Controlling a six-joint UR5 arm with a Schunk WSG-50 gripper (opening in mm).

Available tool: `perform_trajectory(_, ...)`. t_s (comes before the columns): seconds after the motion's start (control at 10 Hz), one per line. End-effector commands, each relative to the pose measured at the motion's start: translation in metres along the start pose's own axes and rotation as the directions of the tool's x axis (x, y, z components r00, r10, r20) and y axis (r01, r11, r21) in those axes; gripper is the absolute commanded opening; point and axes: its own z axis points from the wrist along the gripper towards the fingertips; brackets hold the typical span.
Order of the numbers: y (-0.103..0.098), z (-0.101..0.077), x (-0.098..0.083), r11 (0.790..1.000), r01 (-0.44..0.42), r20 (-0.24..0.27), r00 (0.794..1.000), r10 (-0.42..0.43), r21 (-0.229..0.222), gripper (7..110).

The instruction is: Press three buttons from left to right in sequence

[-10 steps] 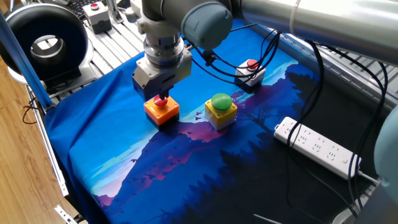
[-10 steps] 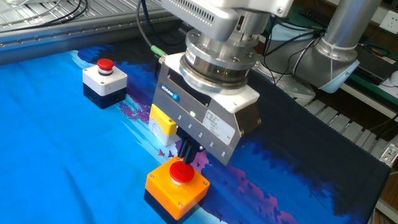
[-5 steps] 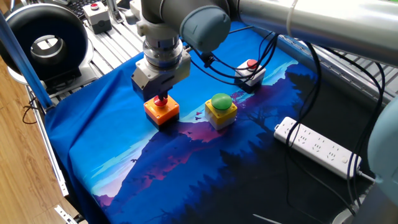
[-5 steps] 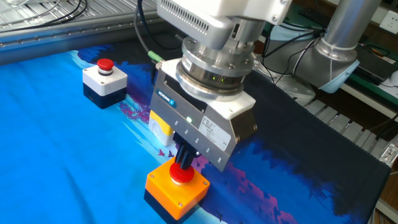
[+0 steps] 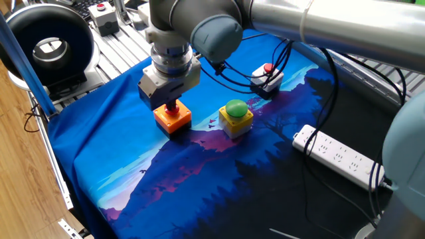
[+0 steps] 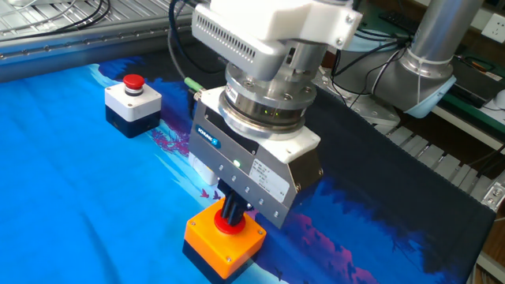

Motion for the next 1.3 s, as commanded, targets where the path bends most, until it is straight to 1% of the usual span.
perform_trajectory(0.0, 0.006, -0.032, 0.016, 1.0, -0.013, -0.027, 1.0, 0.013, 0.002, 7)
perform_trajectory(0.1, 0.01, -0.038, 0.018, 1.0, -0.014, -0.027, 1.0, 0.014, -0.007, 7)
perform_trajectory(0.2, 0.011, -0.038, 0.019, 1.0, -0.012, -0.029, 1.0, 0.011, -0.013, 7)
perform_trajectory(0.4, 0.009, -0.032, 0.017, 1.0, 0.001, -0.03, 1.0, -0.001, -0.007, 7)
perform_trajectory(0.6, 0.01, -0.029, 0.018, 1.0, 0.017, -0.041, 0.999, -0.018, -0.014, 7)
perform_trajectory(0.7, 0.012, -0.029, 0.017, 0.999, 0.026, -0.036, 0.999, -0.027, -0.019, 7)
perform_trajectory(0.8, 0.018, -0.03, 0.016, 0.999, 0.012, -0.037, 0.999, -0.014, -0.035, 7)
perform_trajectory(0.9, 0.022, -0.03, 0.017, 0.999, -0.002, -0.042, 0.999, 0.0, -0.039, 7)
perform_trajectory(1.0, 0.02, -0.03, 0.017, 1.0, -0.001, -0.043, 0.999, 0.0, -0.028, 7)
perform_trajectory(1.2, 0.022, -0.031, 0.013, 0.999, 0.027, -0.029, 0.999, -0.028, -0.028, 7)
